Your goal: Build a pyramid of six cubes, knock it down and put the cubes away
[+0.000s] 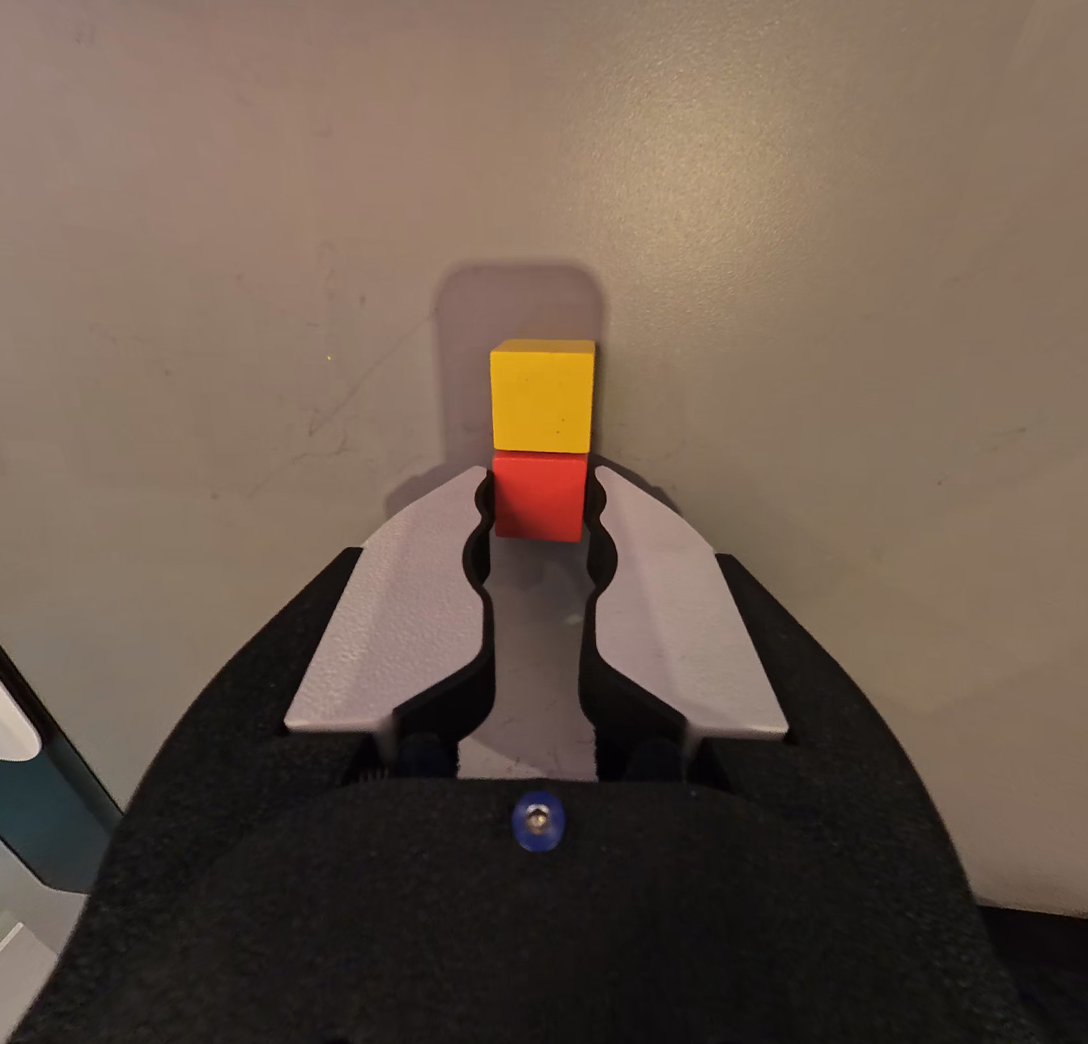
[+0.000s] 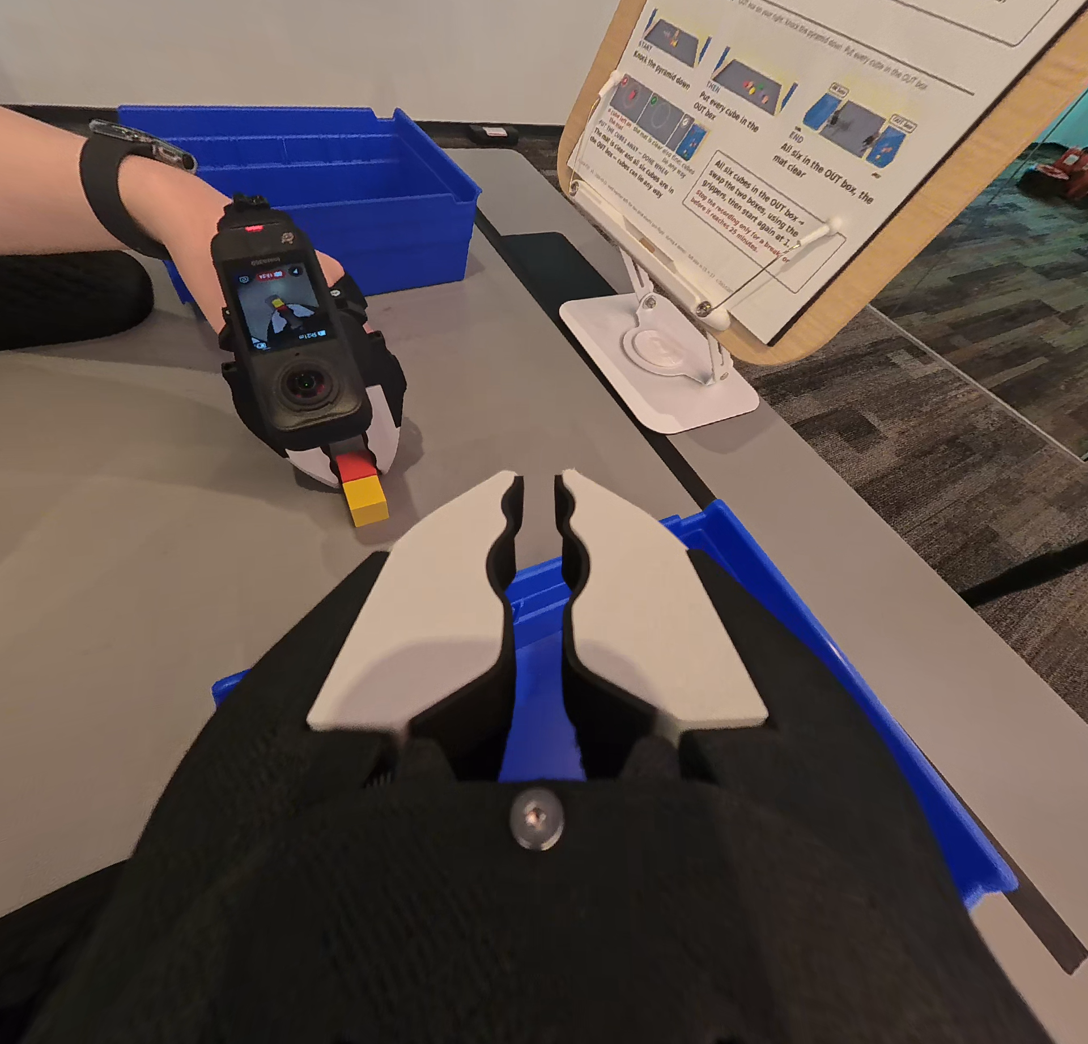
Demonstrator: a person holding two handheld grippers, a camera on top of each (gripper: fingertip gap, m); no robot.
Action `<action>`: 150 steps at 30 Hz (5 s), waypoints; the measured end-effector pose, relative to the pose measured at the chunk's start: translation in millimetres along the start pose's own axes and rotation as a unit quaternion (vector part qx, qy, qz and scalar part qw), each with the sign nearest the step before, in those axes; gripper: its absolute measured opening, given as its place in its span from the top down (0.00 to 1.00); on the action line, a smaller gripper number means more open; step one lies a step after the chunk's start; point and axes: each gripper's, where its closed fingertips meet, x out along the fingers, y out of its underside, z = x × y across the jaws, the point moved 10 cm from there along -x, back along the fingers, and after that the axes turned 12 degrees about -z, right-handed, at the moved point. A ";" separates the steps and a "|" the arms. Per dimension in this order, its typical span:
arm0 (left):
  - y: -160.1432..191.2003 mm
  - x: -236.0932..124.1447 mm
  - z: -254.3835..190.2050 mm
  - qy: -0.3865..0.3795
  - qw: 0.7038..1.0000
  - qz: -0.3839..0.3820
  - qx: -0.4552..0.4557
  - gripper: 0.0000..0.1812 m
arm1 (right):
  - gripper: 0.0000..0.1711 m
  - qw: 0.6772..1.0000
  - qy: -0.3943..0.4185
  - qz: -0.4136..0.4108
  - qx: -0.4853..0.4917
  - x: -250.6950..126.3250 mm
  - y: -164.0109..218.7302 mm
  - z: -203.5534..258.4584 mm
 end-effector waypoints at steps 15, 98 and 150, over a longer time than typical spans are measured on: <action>-1.9 -0.4 0.5 0.006 1.000 -0.004 -0.021 0.76 | 0.94 1.000 -0.011 0.020 0.004 3.8 4.1 0.6; 18.3 -15.6 -10.6 -0.065 0.997 0.028 -0.023 0.85 | 0.94 0.999 -0.046 0.021 0.013 6.6 3.9 5.9; 301.0 -112.0 62.6 -0.209 0.943 0.004 -0.258 0.76 | 0.93 0.998 -0.052 0.025 0.031 10.1 11.6 3.6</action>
